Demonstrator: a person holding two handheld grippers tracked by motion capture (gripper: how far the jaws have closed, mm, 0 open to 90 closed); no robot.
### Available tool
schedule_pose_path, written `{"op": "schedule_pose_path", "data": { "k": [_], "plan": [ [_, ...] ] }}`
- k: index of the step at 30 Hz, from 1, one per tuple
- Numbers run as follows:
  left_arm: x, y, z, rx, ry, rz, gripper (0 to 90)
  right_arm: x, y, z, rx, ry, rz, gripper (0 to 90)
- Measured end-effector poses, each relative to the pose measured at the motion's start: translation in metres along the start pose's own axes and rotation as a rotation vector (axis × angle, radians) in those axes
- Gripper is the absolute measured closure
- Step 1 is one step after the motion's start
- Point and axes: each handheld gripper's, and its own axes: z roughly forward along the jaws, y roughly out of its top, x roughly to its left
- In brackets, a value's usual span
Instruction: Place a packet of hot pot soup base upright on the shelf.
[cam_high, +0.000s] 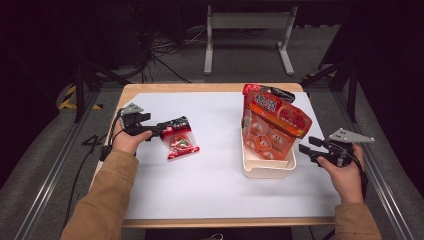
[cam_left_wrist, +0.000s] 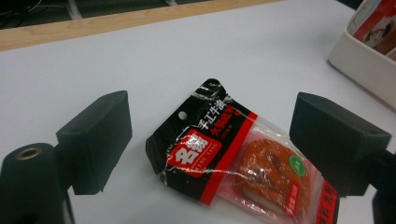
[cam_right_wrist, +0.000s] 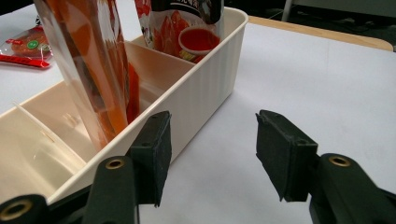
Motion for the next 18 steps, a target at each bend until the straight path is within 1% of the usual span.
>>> {"op": "schedule_pose_path", "data": {
  "k": [3,4,5,9,11,13,14,16,18],
  "plan": [
    [0.003,-0.002,0.004,0.007,0.010,0.000,15.8,0.000,-0.001,0.001,0.003,0.001,0.002,45.7],
    [0.004,-0.002,0.006,0.009,0.012,0.006,16.2,0.000,-0.001,0.001,0.007,0.003,0.002,45.6],
    [0.005,-0.003,0.007,0.009,0.010,-0.007,16.5,0.000,-0.001,0.002,0.007,0.004,0.000,45.6],
    [0.010,-0.004,0.011,0.012,0.033,-0.013,20.0,0.001,-0.001,0.003,0.012,0.007,-0.001,45.5],
    [0.012,-0.006,0.014,0.030,0.041,-0.007,22.1,0.001,-0.002,0.004,0.016,0.007,-0.001,45.5],
    [0.015,-0.007,0.017,0.040,0.042,-0.011,23.0,0.001,-0.002,0.004,0.017,0.010,0.000,45.5],
    [0.016,-0.008,0.018,0.050,0.040,-0.024,23.4,0.001,-0.002,0.004,0.017,0.013,0.001,45.6],
    [0.017,-0.009,0.020,0.053,0.037,-0.051,23.8,0.001,-0.003,0.004,0.021,0.014,0.003,45.6],
    [0.018,-0.011,0.023,0.061,0.039,-0.064,24.2,0.000,-0.004,0.006,0.025,0.015,0.003,45.5]
  ]
}}
